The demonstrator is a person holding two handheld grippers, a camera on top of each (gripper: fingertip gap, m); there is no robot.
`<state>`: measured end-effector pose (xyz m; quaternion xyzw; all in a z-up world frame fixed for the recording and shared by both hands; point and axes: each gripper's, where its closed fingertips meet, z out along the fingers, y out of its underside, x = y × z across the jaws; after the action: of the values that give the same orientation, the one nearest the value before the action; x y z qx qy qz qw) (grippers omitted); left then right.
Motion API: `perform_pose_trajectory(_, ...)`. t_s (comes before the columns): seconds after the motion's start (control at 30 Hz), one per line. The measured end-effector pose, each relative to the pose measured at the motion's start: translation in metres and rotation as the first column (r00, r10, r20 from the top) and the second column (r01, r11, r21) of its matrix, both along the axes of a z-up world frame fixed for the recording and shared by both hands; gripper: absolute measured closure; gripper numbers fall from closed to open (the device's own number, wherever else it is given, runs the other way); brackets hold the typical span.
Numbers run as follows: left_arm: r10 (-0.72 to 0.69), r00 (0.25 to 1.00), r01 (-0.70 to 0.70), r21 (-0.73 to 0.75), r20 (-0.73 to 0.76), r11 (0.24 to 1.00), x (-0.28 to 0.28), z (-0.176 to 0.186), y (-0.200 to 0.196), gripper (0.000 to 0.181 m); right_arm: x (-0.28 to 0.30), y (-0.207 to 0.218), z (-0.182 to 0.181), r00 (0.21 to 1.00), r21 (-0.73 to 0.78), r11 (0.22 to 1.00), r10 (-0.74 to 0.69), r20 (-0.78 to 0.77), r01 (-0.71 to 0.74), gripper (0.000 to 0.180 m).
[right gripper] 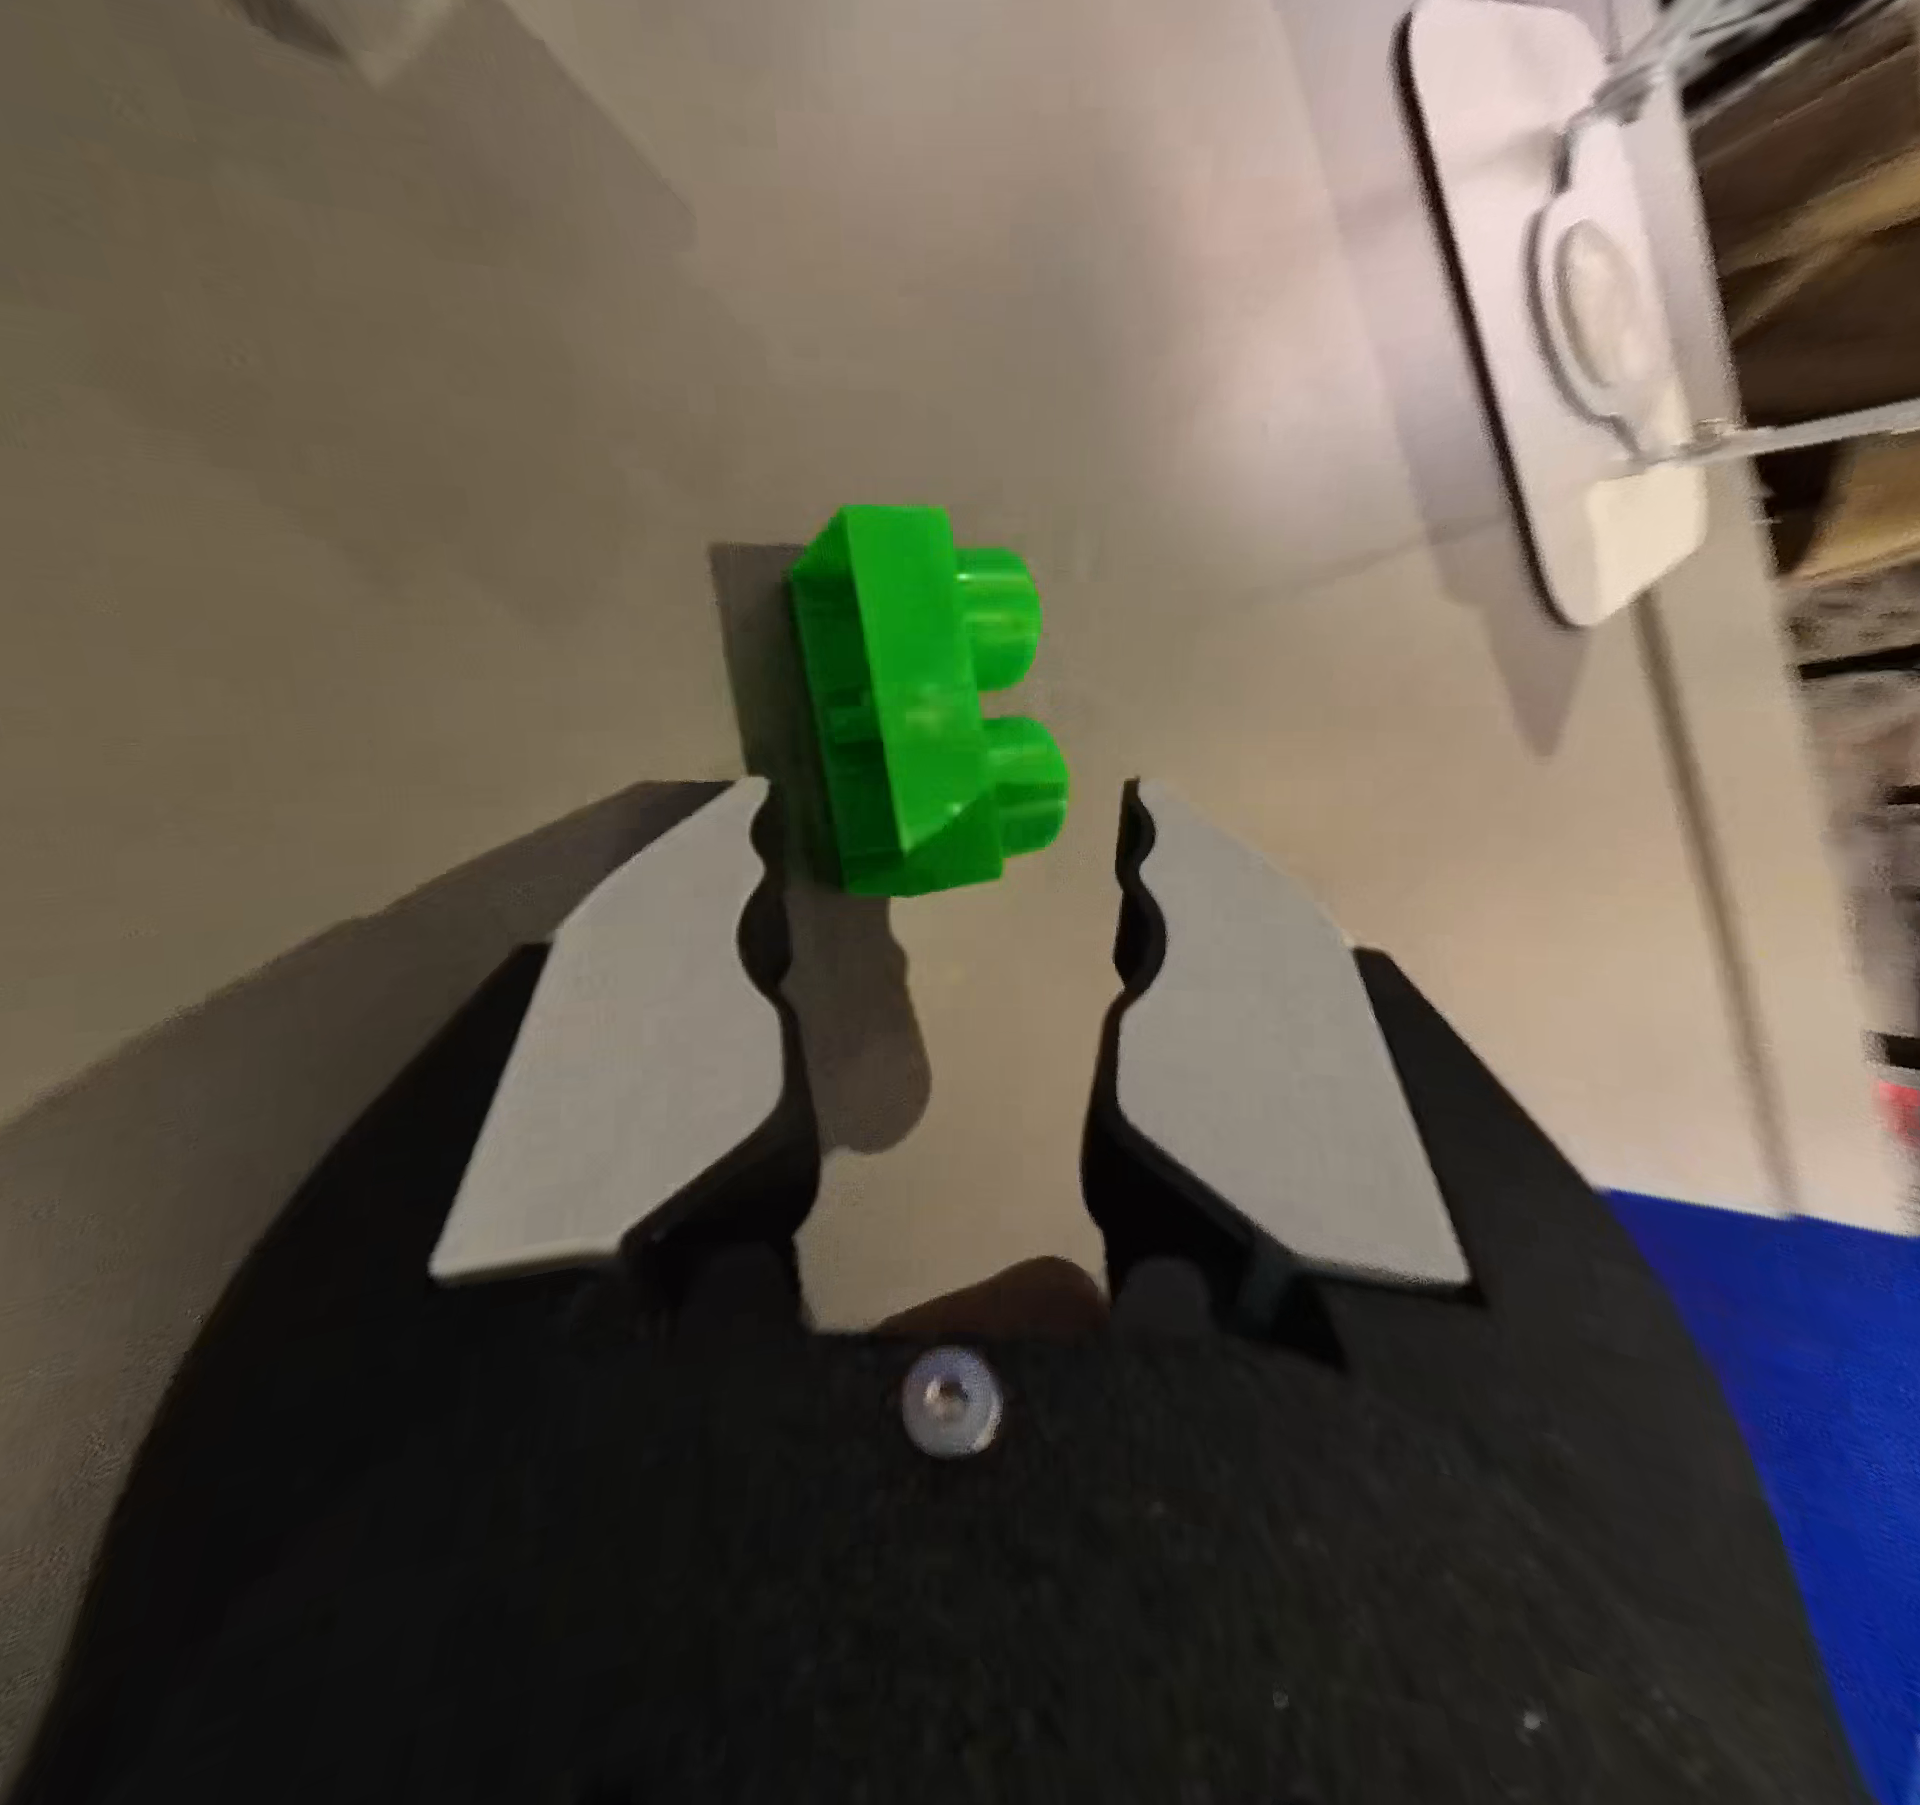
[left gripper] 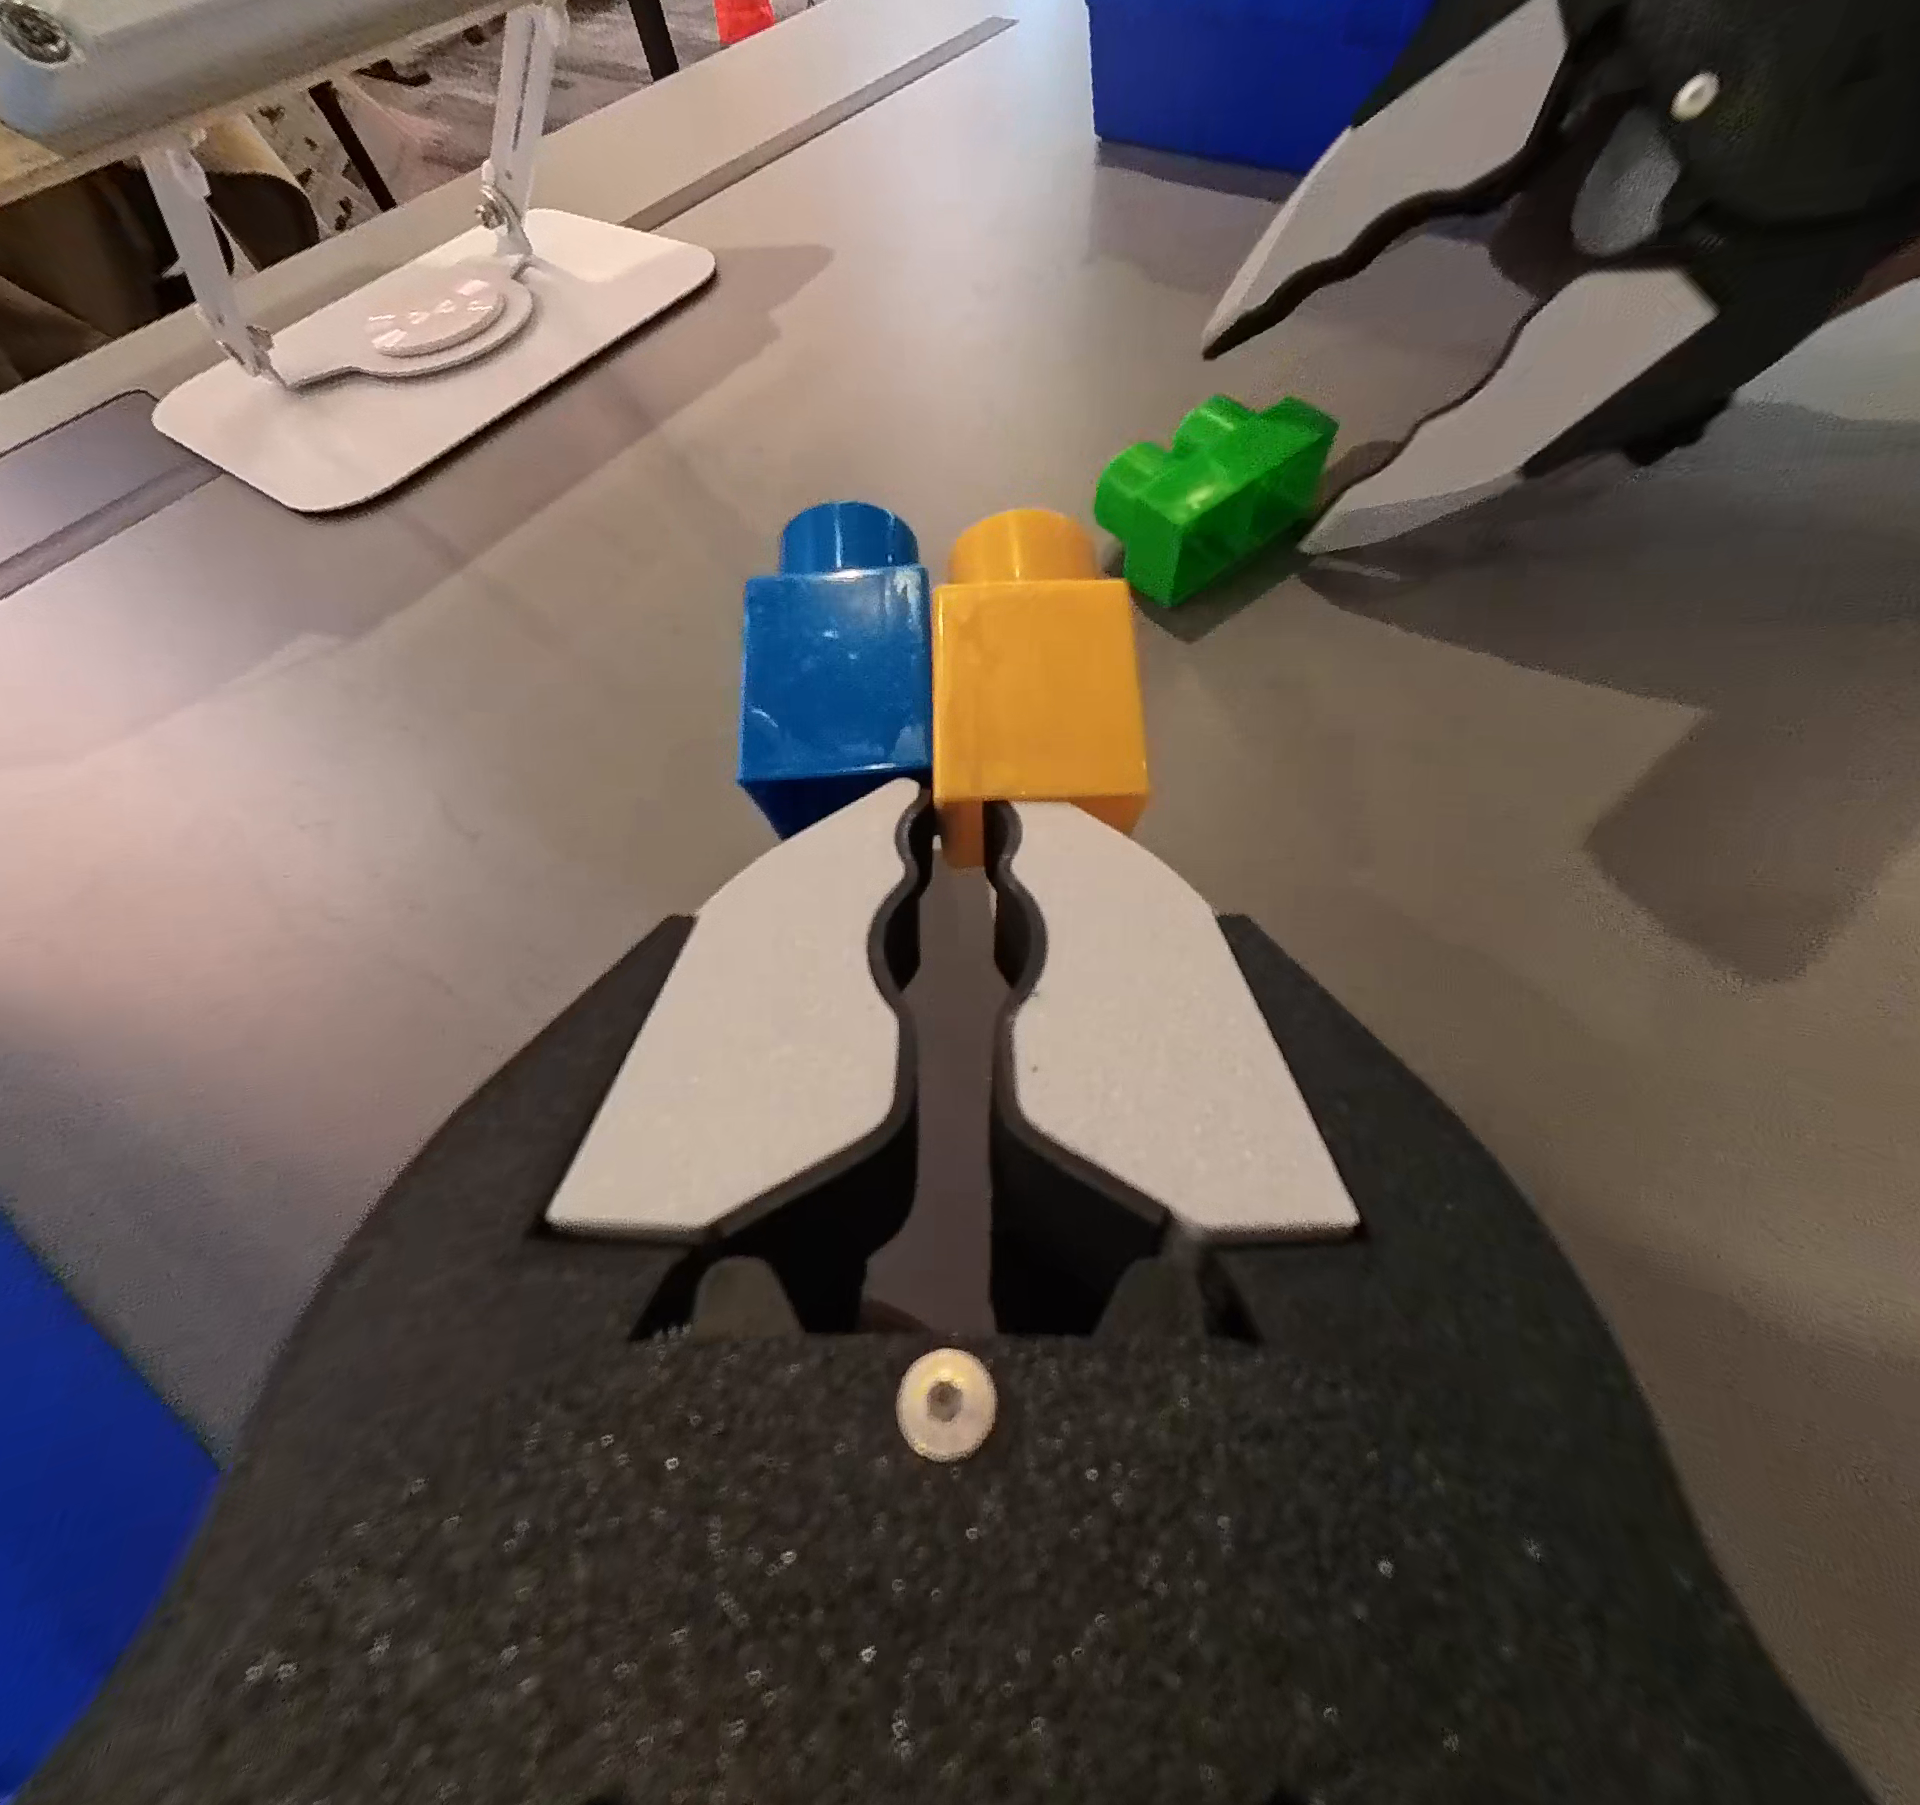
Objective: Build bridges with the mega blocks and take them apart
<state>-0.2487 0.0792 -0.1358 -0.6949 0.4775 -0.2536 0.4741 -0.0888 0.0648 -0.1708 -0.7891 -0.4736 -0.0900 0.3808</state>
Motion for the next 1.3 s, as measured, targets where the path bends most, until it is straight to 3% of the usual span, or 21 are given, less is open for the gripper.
perform_pose_trajectory(0.07,-0.005,1.0,0.005,-0.001,-0.004,1.0,0.0,-0.001,-0.001,0.172,-0.008,-0.012,0.007,0.986,-0.073,0.997,0.022,-0.165,-0.035,0.115)
perform_pose_trajectory(0.13,-0.011,1.0,0.011,-0.002,-0.008,1.0,-0.001,-0.002,-0.002,0.172,-0.014,-0.019,0.019,0.926,-0.143,0.986,0.023,-0.376,-0.083,0.114)
perform_pose_trajectory(0.23,-0.022,1.0,0.022,0.0,-0.005,1.0,-0.001,-0.001,-0.005,0.172,-0.003,-0.012,0.031,0.829,-0.193,0.975,-0.02,-0.559,-0.107,0.109)
perform_pose_trajectory(0.47,-0.061,0.998,0.061,-0.005,-0.025,0.998,0.0,-0.002,-0.014,0.172,0.002,-0.006,-0.007,0.841,-0.329,0.932,-0.051,-0.539,-0.154,0.108)
perform_pose_trajectory(0.57,-0.075,0.997,0.075,-0.007,-0.026,0.997,0.001,-0.003,-0.017,0.172,-0.002,-0.007,-0.007,0.826,-0.354,0.91,-0.026,-0.563,-0.213,0.116)
perform_pose_trajectory(0.67,-0.089,0.995,0.089,-0.014,-0.033,0.996,0.005,-0.005,-0.019,0.172,-0.004,-0.004,-0.008,0.836,-0.351,0.905,0.008,-0.548,-0.239,0.136)
perform_pose_trajectory(0.8,-0.1,0.994,0.099,-0.018,-0.054,0.995,0.008,-0.009,-0.023,0.172,-0.01,-0.002,-0.008,0.857,-0.309,0.915,0.071,-0.511,-0.26,0.137)
perform_pose_trajectory(0.97,-0.071,0.996,0.071,0.0,-0.054,0.998,0.01,-0.005,-0.021,0.172,-0.009,0.007,0.003,0.874,-0.212,0.967,0.021,-0.485,-0.141,0.137)
perform_pose_trajectory(1.13,-0.066,0.99,0.081,0.121,-0.122,0.989,0.022,-0.002,-0.024,0.172,-0.016,0.012,0.035,0.798,-0.12,0.992,-0.101,-0.595,0.036,0.137)
perform_pose_trajectory(1.3,-0.095,0.988,0.112,0.141,-0.122,0.984,0.036,0.0,-0.029,0.172,-0.034,0.001,0.056,0.752,-0.031,0.994,-0.097,-0.652,0.101,0.137)
